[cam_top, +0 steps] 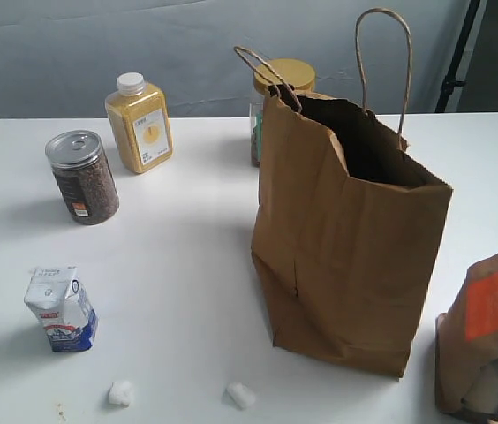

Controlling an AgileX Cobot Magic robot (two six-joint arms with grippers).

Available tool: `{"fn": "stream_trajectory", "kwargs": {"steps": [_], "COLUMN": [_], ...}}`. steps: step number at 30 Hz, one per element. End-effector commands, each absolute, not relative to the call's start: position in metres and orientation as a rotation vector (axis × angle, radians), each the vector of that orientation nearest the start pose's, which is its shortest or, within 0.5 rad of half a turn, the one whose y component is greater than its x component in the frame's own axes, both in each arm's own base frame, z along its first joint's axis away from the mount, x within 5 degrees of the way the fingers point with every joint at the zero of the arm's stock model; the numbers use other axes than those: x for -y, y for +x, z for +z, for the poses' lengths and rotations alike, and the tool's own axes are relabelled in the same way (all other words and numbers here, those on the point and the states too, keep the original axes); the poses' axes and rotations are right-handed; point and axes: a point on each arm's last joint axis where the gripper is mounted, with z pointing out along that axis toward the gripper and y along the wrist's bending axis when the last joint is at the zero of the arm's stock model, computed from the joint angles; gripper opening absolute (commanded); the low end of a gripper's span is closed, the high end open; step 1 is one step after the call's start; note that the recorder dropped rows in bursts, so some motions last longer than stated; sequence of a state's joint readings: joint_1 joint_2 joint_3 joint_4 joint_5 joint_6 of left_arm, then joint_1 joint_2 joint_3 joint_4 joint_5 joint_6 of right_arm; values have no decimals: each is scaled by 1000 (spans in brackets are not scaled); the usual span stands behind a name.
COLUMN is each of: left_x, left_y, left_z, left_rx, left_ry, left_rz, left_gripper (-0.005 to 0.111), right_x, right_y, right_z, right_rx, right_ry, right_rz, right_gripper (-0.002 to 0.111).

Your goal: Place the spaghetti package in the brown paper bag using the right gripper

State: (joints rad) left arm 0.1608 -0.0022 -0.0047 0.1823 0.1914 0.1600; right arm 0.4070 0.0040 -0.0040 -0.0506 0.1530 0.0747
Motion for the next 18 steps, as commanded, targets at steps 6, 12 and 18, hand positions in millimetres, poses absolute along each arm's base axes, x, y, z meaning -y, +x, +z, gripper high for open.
{"fn": "stream_trajectory", "kwargs": {"steps": [6,12,18], "left_x": [-12,-12,-12], "left_y": [55,55,55], "left_z": [196,196,196], "left_rx": [-1681,-1681,-1681], "left_ry": [119,119,119], "left_rz": [397,397,397], "left_gripper": [0,0,0], "right_x": [-15,-15,-16], "right_y": [54,54,54], "right_z": [198,198,199], "right_rx": [-1655,-1648,-1632], "right_ry": [-144,-177,-228], "right_rz": [290,258,222], "right_gripper": [0,0,0]}}
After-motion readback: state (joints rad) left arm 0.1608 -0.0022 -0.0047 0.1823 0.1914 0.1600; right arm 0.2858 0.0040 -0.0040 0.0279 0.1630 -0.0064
